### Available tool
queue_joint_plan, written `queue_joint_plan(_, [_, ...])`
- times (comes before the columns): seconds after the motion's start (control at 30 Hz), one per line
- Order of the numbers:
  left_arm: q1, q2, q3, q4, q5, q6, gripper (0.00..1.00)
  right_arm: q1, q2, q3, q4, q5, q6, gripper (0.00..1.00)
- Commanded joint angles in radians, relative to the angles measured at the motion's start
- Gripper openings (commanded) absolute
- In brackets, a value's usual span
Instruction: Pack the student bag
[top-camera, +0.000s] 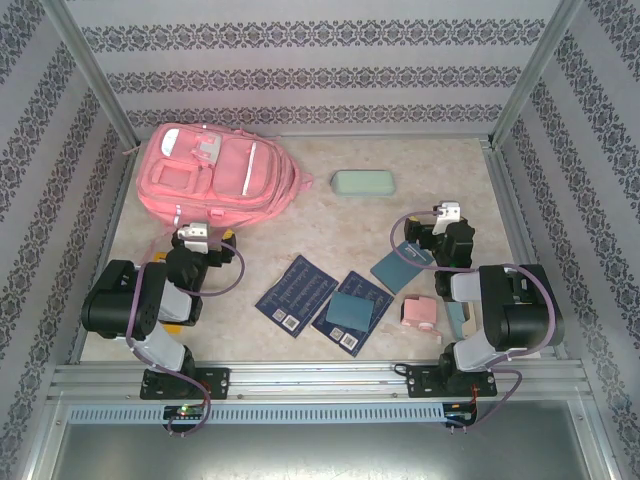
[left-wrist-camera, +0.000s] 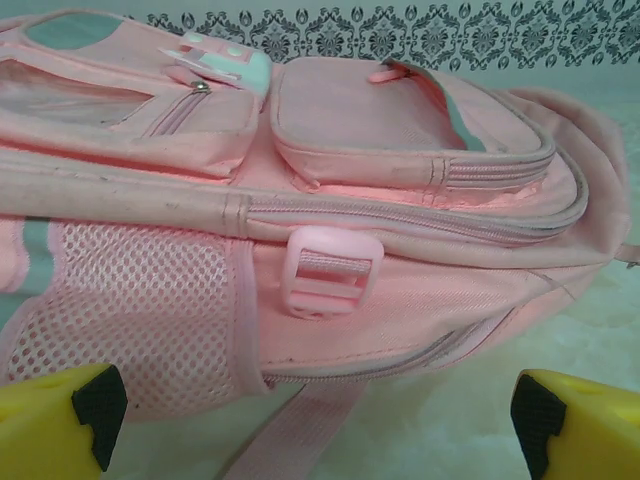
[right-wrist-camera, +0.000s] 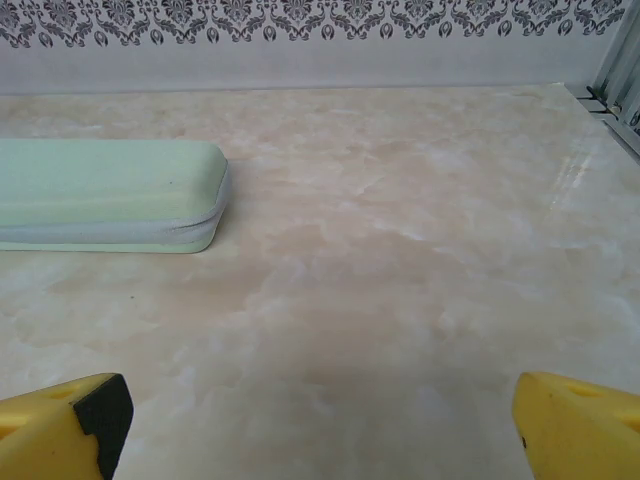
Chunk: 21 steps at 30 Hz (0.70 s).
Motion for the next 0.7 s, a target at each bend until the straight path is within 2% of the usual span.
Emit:
queue_joint_plan(0.0, [0.004,0.008,-0.042,0.094,0.113,0.052,1.0,0.006,-0.004,0.016,0.006,0.007,-0.003,0.98])
queue_joint_plan(0.23, [0.001,-0.011,0.001,0.002,0.125,0.059,1.0,0.007,-0.005,0.016,0.006,0.008,-0.004,0.98])
queue_joint_plan(0.37, [0.002,0.0,-0.007,0.032,0.127,0.057,1.0,0.007,-0.005,0.016,0.006,0.009,-0.005,0.98])
queue_joint_plan(0.47, [0.002,-0.015,0.009,-0.018,0.112,0.054,1.0,0.007,-0.005,0.016,0.006,0.009,-0.005,0.98])
queue_joint_plan(0.67, [0.002,-0.013,0.008,-0.009,0.083,0.045,1.0,0.009,-0.005,0.008,0.019,-0.039,-0.023,0.98])
